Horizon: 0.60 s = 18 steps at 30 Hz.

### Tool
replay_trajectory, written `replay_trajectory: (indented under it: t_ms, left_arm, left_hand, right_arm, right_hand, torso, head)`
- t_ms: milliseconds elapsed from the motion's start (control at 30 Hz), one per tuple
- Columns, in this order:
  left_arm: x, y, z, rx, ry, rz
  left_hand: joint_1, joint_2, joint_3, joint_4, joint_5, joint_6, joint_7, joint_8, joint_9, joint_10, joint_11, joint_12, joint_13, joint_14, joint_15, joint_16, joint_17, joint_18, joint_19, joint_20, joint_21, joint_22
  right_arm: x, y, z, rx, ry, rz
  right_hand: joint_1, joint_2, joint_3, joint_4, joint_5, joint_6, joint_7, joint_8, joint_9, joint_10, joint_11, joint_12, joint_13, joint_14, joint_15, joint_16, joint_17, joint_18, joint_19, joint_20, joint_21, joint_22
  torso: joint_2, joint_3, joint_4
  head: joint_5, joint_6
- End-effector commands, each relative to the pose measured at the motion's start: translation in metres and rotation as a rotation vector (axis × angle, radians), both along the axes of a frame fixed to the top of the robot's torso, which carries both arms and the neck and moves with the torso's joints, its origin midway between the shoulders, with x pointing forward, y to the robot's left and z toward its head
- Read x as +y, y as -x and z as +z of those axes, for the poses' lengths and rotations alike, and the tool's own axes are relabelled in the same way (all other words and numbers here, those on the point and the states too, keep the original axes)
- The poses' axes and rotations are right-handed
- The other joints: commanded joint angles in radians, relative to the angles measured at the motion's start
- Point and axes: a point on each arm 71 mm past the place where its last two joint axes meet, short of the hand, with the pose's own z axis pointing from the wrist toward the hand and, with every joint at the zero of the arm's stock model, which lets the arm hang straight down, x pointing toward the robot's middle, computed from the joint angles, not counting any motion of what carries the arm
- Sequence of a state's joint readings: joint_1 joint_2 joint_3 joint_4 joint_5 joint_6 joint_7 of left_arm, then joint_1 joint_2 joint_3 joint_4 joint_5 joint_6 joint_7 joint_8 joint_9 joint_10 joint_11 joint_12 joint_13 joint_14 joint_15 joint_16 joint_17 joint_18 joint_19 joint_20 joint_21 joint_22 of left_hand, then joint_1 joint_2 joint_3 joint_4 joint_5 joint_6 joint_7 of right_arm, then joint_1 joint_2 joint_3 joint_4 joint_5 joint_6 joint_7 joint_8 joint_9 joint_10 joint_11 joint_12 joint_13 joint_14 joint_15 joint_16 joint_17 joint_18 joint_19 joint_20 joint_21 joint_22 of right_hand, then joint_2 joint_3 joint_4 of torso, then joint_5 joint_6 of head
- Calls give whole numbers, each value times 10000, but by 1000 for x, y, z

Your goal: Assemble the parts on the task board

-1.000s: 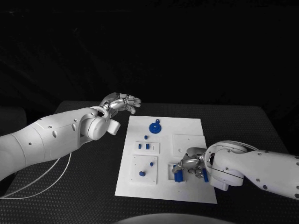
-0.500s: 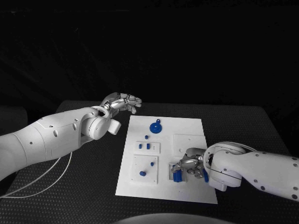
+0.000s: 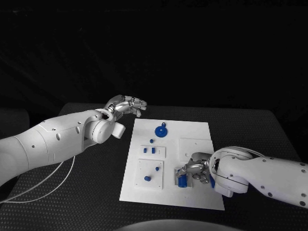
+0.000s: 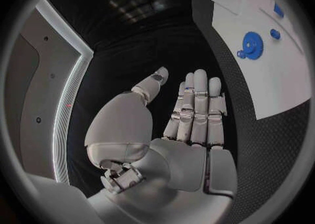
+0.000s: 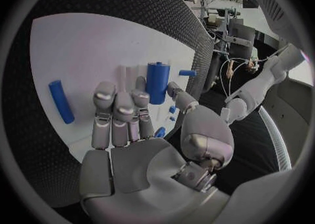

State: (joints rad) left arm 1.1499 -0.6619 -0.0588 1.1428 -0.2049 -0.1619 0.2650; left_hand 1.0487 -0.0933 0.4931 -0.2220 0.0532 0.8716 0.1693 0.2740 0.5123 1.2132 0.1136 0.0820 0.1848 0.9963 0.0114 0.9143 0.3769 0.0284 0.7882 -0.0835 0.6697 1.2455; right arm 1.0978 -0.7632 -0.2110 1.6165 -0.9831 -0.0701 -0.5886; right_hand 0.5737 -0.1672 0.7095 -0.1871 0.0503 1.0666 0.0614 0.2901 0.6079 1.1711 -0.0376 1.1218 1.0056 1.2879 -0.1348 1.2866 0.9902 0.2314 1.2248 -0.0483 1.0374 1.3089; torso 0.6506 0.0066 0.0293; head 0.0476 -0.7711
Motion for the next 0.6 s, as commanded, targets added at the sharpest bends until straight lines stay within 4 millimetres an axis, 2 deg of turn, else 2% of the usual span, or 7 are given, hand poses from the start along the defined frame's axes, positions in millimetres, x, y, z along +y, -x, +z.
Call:
replay_trajectory:
  t_ms: [33, 133, 333, 467, 600]
  left_arm:
    - [-2, 0, 1, 8, 137, -143]
    - [-3, 1, 1, 8, 141, -153]
    - [-2, 0, 1, 6, 137, -143]
    - [-2, 1, 1, 8, 138, -147]
    - [-1, 0, 1, 6, 129, -126]
  left_hand:
    - [-89, -27, -14, 73, 32, -58, -11, 40, -14, -80, -6, -1, -10, 62, 18, -47, 13, 82, 64, -21, -66, 12]
    - [-89, -27, -13, 75, 32, -59, -11, 40, -15, -80, -7, -1, -10, 61, 18, -49, 15, 83, 64, -21, -67, 13]
    - [-87, -27, -11, 77, 32, -61, -11, 40, -16, -80, -7, 0, -9, 61, 17, -51, 18, 84, 64, -21, -70, 15]
    - [-84, -28, -10, 75, 32, -62, -11, 40, -16, -80, -8, 1, -9, 60, 17, -52, 19, 85, 63, -22, -71, 17]
    - [-80, -29, -7, 74, 32, -63, -11, 40, -17, -80, -8, 1, -9, 60, 17, -53, 21, 85, 63, -22, -73, 18]
  right_arm:
    - [1, 0, 0, -220, -39, 171]
    - [2, -1, 0, -260, -72, 151]
    - [2, -1, 1, -330, -156, 184]
    - [1, -1, 1, -466, -131, 251]
    - [-2, 0, 2, -419, -233, 569]
  right_hand:
    - [-40, -272, -147, -20, -14, 3, 133, -80, -10, -23, 11, -61, 15, -7, -43, -53, 15, 304, -37, -13, 24, 111]
    - [-116, -516, -296, -27, -12, -41, 143, -103, -11, -48, 20, -86, 26, -13, -38, -85, 15, 304, -54, -25, 8, 102]
    - [-243, -668, -540, -20, -11, -89, 154, -124, -2, -80, 32, -120, 42, -19, -31, -125, 20, 304, -78, -46, -15, 89]
    - [-391, -467, -1214, -411, -10, -128, 143, -129, 43, -109, 20, -157, 93, -28, -43, -174, 60, 304, -156, -110, -51, 83]
    - [-320, -405, -1302, -551, -9, -124, 136, -129, 54, -103, 13, -169, 108, -23, -50, -190, 75, 304, -160, -134, -60, 77]
  torso:
    - [-1, 2, -5]
    - [-2, 5, -9]
    - [-3, 10, -8]
    - [-1, 12, -4]
    - [0, 11, -7]
  head:
    - [30, -9]
    - [44, -12]
    - [63, -16]
    - [66, -23]
    - [63, -36]
